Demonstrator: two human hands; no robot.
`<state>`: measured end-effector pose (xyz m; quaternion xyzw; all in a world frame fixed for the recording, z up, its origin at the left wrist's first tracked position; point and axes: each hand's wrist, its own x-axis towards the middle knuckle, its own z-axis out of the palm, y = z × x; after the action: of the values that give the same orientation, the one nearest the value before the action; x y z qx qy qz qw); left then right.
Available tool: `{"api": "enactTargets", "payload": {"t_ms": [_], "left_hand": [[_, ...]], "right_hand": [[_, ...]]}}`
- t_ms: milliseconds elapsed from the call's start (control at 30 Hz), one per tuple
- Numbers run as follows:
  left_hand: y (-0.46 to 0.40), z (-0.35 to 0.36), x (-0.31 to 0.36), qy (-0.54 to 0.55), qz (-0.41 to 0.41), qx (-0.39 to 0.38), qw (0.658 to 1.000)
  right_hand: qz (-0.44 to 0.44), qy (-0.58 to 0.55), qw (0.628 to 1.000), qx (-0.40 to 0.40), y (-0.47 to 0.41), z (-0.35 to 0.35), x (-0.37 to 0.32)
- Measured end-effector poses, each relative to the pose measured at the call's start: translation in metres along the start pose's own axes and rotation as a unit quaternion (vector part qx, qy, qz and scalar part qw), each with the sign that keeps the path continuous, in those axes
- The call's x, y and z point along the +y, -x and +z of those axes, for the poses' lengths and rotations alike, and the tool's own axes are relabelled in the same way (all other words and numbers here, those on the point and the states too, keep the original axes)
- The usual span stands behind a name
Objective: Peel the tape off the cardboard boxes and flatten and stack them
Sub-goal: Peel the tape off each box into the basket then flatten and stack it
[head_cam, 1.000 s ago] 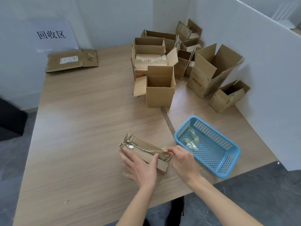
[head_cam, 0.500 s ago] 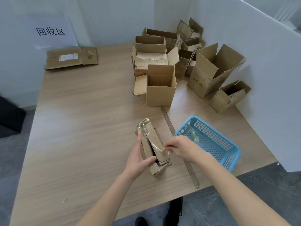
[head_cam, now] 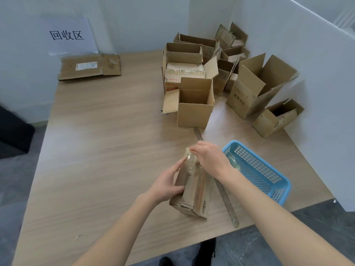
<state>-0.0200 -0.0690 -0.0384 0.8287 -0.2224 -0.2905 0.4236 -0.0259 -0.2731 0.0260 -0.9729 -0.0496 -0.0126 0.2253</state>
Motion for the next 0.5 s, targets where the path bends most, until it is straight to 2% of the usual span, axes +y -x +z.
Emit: {"api": "enactTargets", "payload": {"t_ms": [167,300,367,433,500], "left_hand": [[0.009,0.005,0.002,0.036,-0.002,0.071,0.997],[0.003,0.002,0.002,0.074,-0.032,0.081,0.994],[-0.001,-0.001,0.005,0.099,-0.043,0.075,0.991],[-0.002,-0.002,0.010,0.150,-0.061,0.066,0.985],[0.000,0.001,0.018,0.190,-0.076,0.043,0.978]], "right_hand": [[-0.083,0.005,0.995,-0.061,0.039,0.014,0.023],[-0.033,-0.051,0.988,-0.139,0.048,0.014,0.032],[-0.037,0.022,0.994,-0.101,0.043,0.010,0.027],[-0.058,0.107,0.993,-0.009,0.039,0.012,0.020],[-0.036,0.098,0.994,0.041,0.038,0.018,0.016]]}}
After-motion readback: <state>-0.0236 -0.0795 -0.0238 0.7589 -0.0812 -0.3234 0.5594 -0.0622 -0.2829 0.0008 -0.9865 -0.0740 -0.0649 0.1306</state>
